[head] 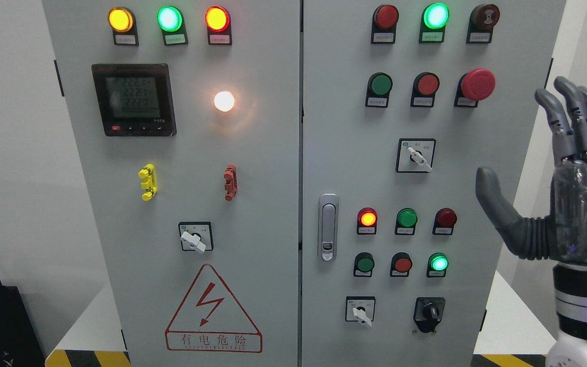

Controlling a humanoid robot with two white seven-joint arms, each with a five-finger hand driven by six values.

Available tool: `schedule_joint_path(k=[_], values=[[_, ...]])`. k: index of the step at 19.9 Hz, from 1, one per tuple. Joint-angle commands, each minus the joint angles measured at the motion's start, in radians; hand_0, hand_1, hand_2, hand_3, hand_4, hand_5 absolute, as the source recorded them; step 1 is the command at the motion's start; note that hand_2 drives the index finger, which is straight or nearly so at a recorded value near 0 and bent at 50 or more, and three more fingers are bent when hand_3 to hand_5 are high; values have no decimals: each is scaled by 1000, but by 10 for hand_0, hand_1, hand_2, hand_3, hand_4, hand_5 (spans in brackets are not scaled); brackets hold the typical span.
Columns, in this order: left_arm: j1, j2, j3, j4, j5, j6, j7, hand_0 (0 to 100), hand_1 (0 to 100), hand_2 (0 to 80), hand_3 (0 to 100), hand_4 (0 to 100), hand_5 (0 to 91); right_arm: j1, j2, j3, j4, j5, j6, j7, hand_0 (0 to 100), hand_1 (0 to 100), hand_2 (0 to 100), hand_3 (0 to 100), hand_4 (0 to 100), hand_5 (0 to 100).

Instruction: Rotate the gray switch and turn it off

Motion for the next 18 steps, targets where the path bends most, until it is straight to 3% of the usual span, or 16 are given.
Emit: schedule_joint_path(k=[1, 18], values=[[0, 0, 32, 0, 0, 0, 0, 120, 389, 0, 0, 0, 0, 0, 0, 0, 1, -1, 0, 2, 376, 152, 38, 98, 0, 0], [0, 0, 32, 0, 0, 0, 0, 120, 389, 0, 0, 0, 0, -1, -2, 1, 7, -1, 2, 2, 364, 154, 25, 87, 0, 0]])
